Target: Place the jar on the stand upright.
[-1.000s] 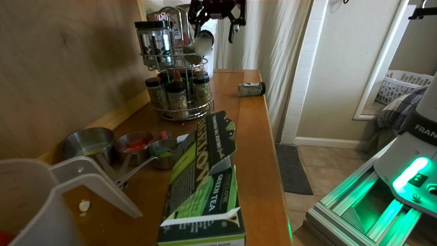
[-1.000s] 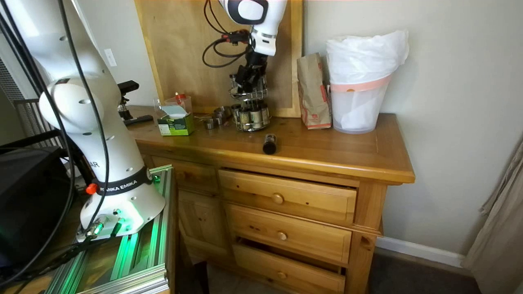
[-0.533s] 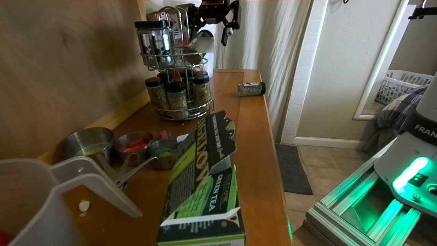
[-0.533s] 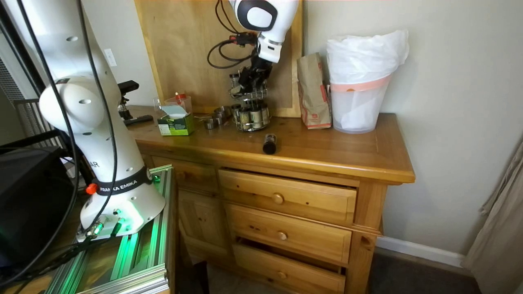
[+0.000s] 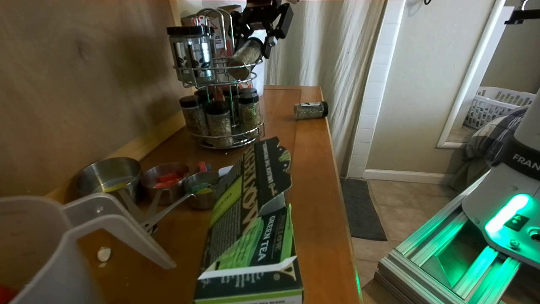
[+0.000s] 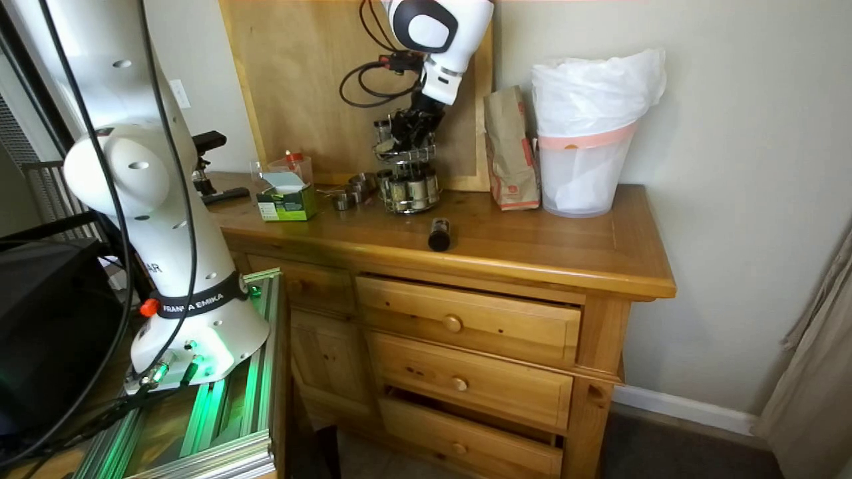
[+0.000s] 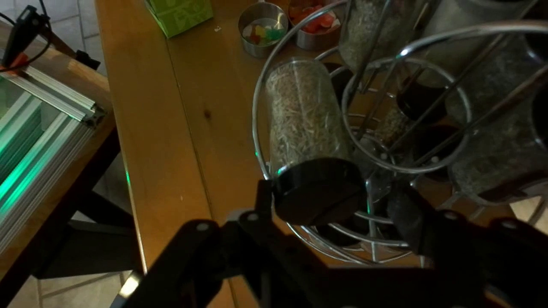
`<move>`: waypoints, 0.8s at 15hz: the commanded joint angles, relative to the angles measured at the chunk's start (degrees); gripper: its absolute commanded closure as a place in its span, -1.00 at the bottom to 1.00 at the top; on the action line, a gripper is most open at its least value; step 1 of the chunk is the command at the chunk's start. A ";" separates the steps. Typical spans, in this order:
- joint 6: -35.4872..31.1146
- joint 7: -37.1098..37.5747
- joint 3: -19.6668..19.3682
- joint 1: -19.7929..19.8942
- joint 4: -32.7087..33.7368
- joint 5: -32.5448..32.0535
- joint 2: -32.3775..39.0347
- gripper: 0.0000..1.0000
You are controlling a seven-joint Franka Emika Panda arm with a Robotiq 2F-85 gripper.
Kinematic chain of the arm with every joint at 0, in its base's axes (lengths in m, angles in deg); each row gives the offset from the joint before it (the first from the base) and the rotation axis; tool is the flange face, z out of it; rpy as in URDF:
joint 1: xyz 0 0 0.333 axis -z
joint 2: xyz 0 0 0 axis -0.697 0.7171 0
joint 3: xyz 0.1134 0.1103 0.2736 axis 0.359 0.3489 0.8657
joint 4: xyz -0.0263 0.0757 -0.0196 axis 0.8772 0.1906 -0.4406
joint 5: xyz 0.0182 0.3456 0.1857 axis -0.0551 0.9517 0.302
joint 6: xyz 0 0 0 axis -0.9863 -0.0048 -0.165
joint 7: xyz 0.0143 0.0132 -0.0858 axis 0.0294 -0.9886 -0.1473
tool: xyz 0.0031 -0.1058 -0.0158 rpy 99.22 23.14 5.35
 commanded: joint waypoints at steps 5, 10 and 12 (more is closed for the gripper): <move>3.31 0.78 -1.09 -0.69 1.82 0.82 0.51 0.50; 1.97 1.36 -0.84 -1.07 -0.29 -0.99 -3.66 0.50; 0.70 2.74 -0.45 -1.51 -1.56 -2.68 -6.69 0.50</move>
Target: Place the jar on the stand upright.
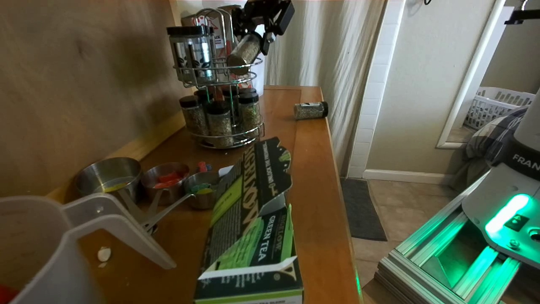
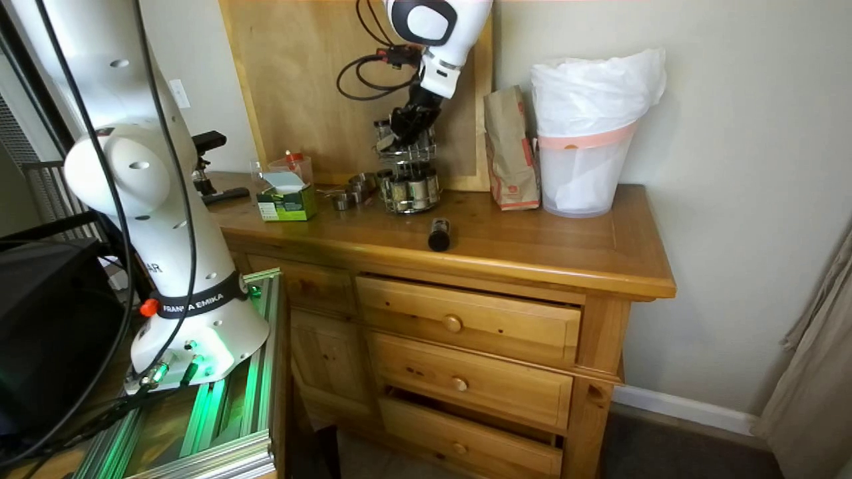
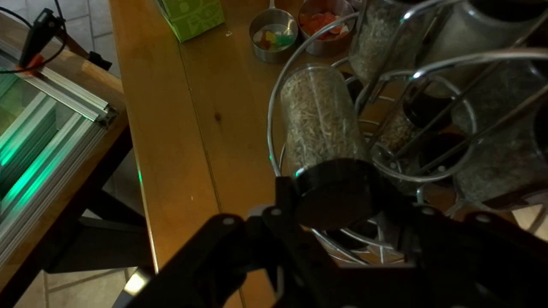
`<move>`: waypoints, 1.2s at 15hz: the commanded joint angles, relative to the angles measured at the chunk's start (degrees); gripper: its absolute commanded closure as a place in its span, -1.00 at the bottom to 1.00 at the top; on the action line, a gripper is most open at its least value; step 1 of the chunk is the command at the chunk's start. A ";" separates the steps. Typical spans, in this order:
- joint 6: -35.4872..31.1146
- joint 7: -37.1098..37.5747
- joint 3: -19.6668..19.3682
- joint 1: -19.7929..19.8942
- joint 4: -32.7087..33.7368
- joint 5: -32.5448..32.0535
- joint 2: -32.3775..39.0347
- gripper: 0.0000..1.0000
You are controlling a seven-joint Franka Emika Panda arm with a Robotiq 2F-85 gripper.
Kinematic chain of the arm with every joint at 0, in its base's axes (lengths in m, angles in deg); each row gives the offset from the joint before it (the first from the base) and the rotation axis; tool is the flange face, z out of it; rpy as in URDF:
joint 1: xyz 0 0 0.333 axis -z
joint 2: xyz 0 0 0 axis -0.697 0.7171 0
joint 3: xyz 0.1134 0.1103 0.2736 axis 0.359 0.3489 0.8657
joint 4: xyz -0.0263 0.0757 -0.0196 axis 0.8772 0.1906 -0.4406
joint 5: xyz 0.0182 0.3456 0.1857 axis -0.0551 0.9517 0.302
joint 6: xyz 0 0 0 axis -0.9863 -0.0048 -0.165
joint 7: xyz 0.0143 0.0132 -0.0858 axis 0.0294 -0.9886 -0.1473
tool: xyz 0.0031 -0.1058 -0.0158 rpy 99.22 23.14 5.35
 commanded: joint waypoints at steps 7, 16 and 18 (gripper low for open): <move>-7.17 15.28 5.00 -3.25 -5.33 -18.81 -13.97 0.50; -10.85 40.36 13.39 -3.47 -10.49 -36.57 -22.20 0.50; -9.40 43.74 14.30 -3.82 -11.01 -38.40 -24.36 0.50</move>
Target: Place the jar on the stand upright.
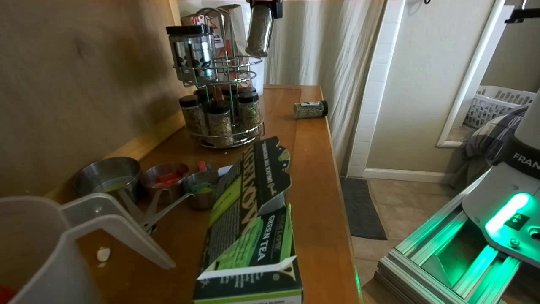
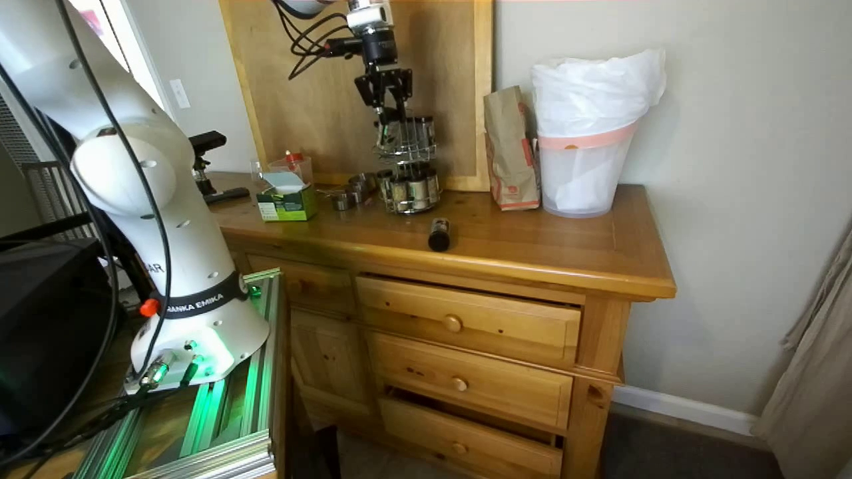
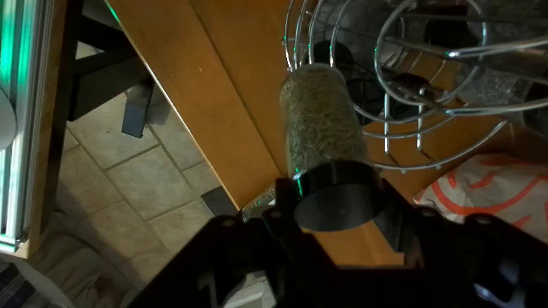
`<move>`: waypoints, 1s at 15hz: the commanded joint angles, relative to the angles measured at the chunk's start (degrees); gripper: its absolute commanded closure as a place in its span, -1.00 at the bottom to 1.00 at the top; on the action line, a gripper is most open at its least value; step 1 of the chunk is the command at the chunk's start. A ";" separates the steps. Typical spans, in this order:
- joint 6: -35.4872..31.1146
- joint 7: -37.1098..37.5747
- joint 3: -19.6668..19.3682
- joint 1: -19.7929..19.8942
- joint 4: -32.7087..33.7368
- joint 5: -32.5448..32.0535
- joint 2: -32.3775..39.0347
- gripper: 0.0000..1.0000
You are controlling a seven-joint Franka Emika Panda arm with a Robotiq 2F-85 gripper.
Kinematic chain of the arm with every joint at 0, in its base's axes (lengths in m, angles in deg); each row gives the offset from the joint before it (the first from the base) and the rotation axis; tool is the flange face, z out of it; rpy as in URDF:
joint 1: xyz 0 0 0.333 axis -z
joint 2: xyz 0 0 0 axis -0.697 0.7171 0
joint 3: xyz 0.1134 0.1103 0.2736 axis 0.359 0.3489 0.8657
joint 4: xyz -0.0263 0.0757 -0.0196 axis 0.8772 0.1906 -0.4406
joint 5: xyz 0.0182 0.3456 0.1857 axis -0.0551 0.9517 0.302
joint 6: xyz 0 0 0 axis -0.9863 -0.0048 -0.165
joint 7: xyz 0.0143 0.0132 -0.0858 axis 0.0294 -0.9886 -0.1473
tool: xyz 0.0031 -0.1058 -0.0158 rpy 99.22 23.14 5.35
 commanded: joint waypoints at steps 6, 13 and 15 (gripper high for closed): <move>1.64 10.62 4.62 -2.13 -3.95 -4.53 -10.31 0.50; 1.79 14.56 8.03 -3.26 -2.71 -7.07 -10.16 0.00; 1.82 14.51 7.86 -3.39 -2.74 -7.04 -9.98 0.00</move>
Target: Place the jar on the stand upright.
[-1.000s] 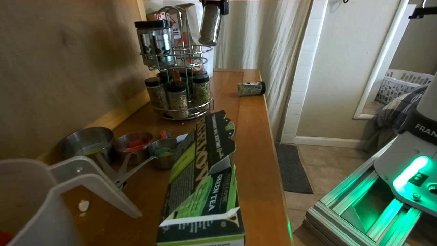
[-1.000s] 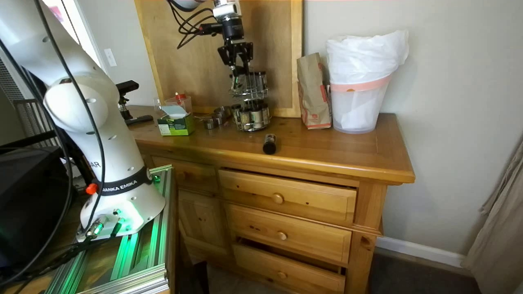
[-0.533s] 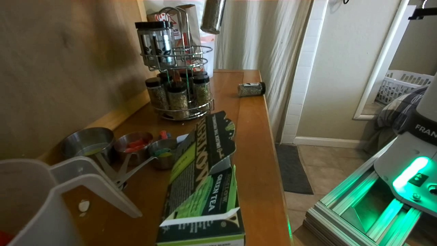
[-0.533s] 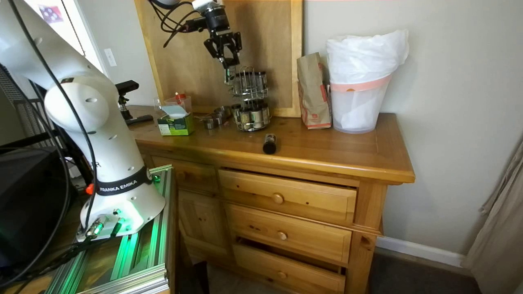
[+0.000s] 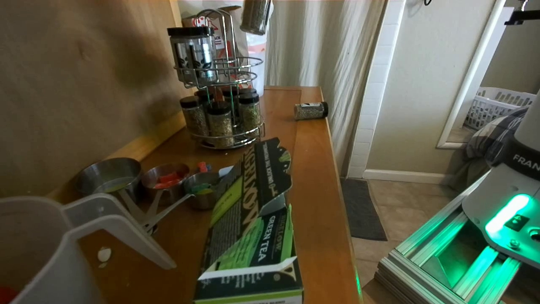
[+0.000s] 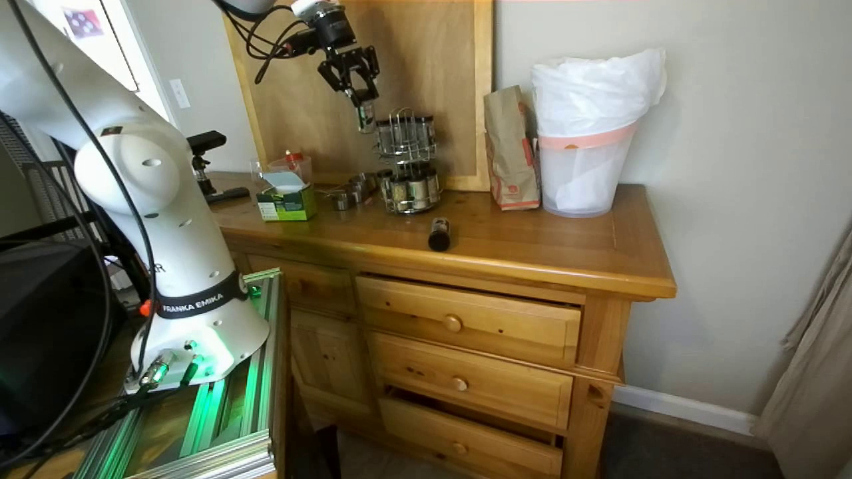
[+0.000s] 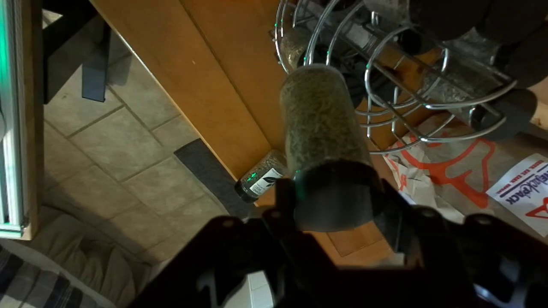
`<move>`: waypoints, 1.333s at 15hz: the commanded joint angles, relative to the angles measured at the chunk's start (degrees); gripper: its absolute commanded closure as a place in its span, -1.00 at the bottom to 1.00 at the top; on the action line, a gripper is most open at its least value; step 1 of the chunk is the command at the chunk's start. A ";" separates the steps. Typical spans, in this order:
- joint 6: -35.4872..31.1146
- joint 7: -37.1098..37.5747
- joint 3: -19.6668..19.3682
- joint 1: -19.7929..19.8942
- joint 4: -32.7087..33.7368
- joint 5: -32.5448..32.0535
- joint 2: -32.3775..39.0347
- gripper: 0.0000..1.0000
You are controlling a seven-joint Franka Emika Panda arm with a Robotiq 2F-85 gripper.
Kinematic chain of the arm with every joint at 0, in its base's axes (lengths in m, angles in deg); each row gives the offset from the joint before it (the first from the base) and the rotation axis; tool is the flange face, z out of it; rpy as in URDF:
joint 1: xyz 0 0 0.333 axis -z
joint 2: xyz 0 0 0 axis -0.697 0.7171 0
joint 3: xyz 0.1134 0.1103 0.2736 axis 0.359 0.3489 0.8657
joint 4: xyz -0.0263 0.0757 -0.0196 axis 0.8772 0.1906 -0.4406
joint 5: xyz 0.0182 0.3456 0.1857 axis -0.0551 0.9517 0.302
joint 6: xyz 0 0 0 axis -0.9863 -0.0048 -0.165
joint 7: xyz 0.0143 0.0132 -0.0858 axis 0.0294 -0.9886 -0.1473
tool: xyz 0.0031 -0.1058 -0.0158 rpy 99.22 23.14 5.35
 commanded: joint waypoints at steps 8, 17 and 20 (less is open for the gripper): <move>-7.62 0.56 7.54 -2.08 -3.66 -13.48 1.78 0.50; -15.03 -5.92 8.90 -0.41 -3.44 -22.82 5.90 0.50; -14.91 -7.53 8.43 -0.57 -3.39 -22.60 7.88 0.50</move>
